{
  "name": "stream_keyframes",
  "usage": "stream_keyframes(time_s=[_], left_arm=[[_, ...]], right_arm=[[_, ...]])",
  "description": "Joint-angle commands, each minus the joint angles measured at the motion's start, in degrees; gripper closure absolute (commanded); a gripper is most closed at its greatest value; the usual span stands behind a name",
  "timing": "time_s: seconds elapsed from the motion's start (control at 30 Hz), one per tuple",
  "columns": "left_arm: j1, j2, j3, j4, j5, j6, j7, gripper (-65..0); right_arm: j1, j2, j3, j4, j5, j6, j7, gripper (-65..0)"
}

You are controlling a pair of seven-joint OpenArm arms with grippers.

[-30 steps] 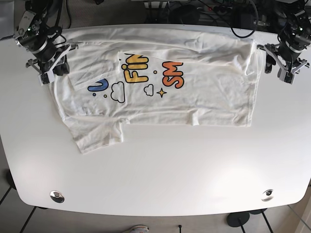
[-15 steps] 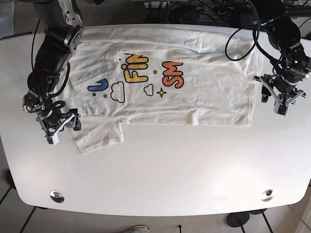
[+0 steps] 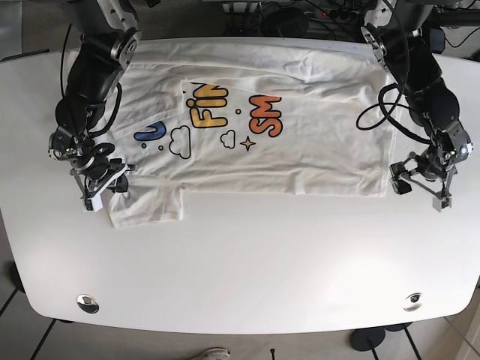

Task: Fold the T-shirt properly
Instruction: 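Move both grippers to the shirt's middle and grasp the fabric, then fold the grasped half over onto the other half with both grippers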

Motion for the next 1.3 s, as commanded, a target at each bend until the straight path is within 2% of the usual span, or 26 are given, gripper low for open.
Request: stream_keyframes(time_s=[0.03,0.1,0.27,0.3,0.33,0.4,0.43,0.5,0.6,0.67,0.8,1.0,1.2,1.3], left_arm=[[-1.79,-0.80,0.77,-1.12,-0.86,-3.03,-2.33,-51.9],[-1.97,0.43,1.47,-4.72,-0.69,-3.38,-5.59,-51.9],[-1.88,0.70,7.54,-8.42,-0.78,-3.56,-6.29,-50.6],[-1.79,0.70,8.59,-8.42,-0.78,-3.56,-6.55,-45.1],[-1.79,0.79,9.47,-8.68,-0.78,-3.56,-7.52,-35.7],[-1.71,0.79,10.53,-8.77,-0.78,-3.56,-10.24,-9.7],[-1.71,0.79,11.14,-8.77,-0.78,-3.56,-11.48,0.0],[-1.97,0.79,12.55,-8.33,-0.78,-4.96,-14.20,0.0],[-3.46,0.52,12.20,-5.60,-0.86,-9.97,-13.94,0.0],[-3.82,0.52,10.00,-0.59,-0.86,-10.24,-11.12,0.0],[-3.55,1.40,7.45,10.48,-0.78,-10.41,-3.83,0.0],[4.62,2.37,7.27,22.62,-0.78,-10.50,-2.33,0.0],[10.86,2.02,7.19,24.46,-0.78,-10.59,-2.60,0.0],[11.74,2.02,5.16,24.37,-0.78,-10.59,-2.60,0.0]], right_arm=[[1.28,0.41,-0.08,0.86,-0.33,0.34,-0.29,-3.8],[1.28,0.41,-0.08,0.86,-0.33,0.34,-0.29,-3.8],[1.28,0.32,-0.08,0.86,-0.24,0.34,-0.29,-3.6],[1.28,0.32,-0.08,0.86,-0.24,0.34,-0.29,-3.5],[1.28,0.32,0.01,0.86,-0.24,0.34,-0.29,-3.5],[1.36,0.32,0.01,0.86,-0.24,0.34,-0.20,-3.5],[1.45,0.32,0.01,0.86,-0.24,0.34,-0.20,-3.3],[2.77,0.32,0.01,1.30,-0.24,0.34,-0.20,-1.7],[3.03,-0.91,-0.08,6.66,-0.60,0.34,-0.55,-1.7],[3.03,-1.79,-0.08,11.32,-0.77,0.34,-2.93,-1.7],[1.01,-2.22,-0.08,24.07,-0.24,0.34,-11.37,-1.7],[-6.20,-2.22,0.36,37.96,0.19,0.34,-17.26,-1.7],[-18.68,-2.22,0.45,47.46,6.96,0.34,-19.72,-1.7],[-25.54,-4.42,1.68,48.86,10.13,0.34,-19.45,-1.9]])
